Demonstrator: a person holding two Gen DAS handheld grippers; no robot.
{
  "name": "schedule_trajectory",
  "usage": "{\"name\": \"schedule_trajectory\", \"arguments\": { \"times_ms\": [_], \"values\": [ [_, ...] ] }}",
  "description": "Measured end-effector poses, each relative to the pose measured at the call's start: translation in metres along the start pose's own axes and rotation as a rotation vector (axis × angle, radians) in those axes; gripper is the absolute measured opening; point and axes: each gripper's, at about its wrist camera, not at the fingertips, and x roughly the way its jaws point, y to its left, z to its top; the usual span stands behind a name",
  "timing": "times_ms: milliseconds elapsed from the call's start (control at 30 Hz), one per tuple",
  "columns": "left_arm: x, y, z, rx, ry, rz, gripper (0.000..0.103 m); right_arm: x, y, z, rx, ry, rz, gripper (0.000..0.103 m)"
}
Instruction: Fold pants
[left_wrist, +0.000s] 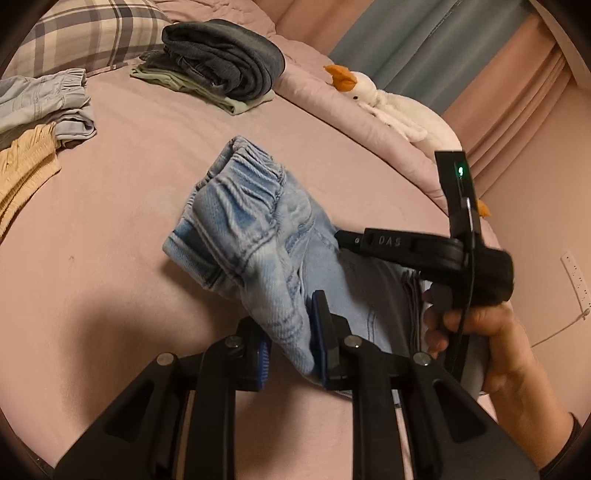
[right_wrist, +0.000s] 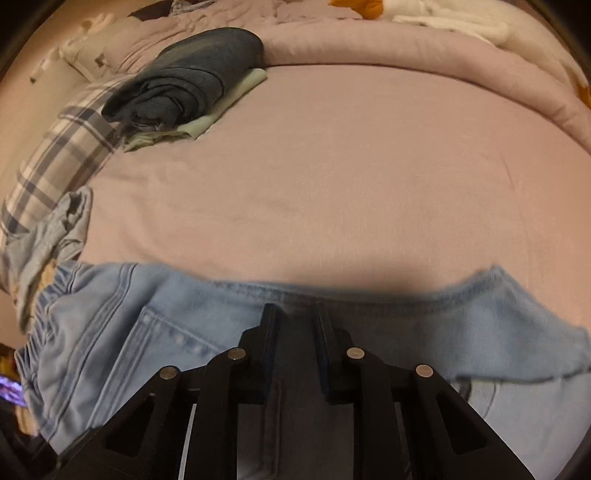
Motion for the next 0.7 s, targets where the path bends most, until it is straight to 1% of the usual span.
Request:
{"name": "schedule_trajectory", "arguments": {
  "times_ms": [67,133,167,233,333,400,433,467,533,600,633,700],
  "values": [
    [-0.002,-0.003,-0.001,0.006,0.001,0.004,0.019,-0.003,0.0,-0.001,-0.007,0.012,0.01,0.021],
    [-0.004,-0.005,-0.002,0.012,0.0,0.005,0.019,-0.009,-0.006,-0.004,0.02,0.017,0.05,0.021],
    [-0.004,-0.005,-0.002,0.016,0.001,0.008,0.019,-0.016,-0.009,-0.009,0.038,0.012,0.063,0.021],
    [-0.004,-0.006,-0.002,0.023,0.001,0.014,0.019,-0.033,-0.01,-0.018,0.025,-0.01,0.066,0.021],
    [-0.001,-0.008,-0.001,0.027,0.003,0.02,0.019,-0.037,-0.01,-0.046,0.008,0.076,0.09,0.021],
    [-0.001,-0.01,-0.001,0.036,0.0,0.027,0.019,-0.045,-0.005,-0.07,-0.033,0.059,0.06,0.021],
    [-0.001,-0.011,-0.001,0.042,-0.001,0.031,0.019,-0.049,-0.004,-0.076,-0.035,0.063,0.059,0.021],
    [-0.001,-0.012,0.0,0.047,0.0,0.032,0.019,-0.055,-0.003,-0.085,-0.024,0.074,0.067,0.021],
    [-0.001,-0.013,0.0,0.051,0.004,0.038,0.019,-0.062,-0.004,-0.094,-0.01,0.093,0.077,0.021],
    [0.0,-0.014,-0.001,0.054,0.012,0.04,0.019,-0.069,-0.003,-0.11,-0.007,0.113,0.106,0.021],
    [0.001,-0.016,-0.002,0.058,0.016,0.047,0.019,-0.071,-0.002,-0.118,-0.015,0.104,0.099,0.021],
    [0.001,-0.019,-0.002,0.066,0.013,0.054,0.019,-0.072,0.001,-0.128,-0.046,0.061,0.075,0.021]
  ]
}}
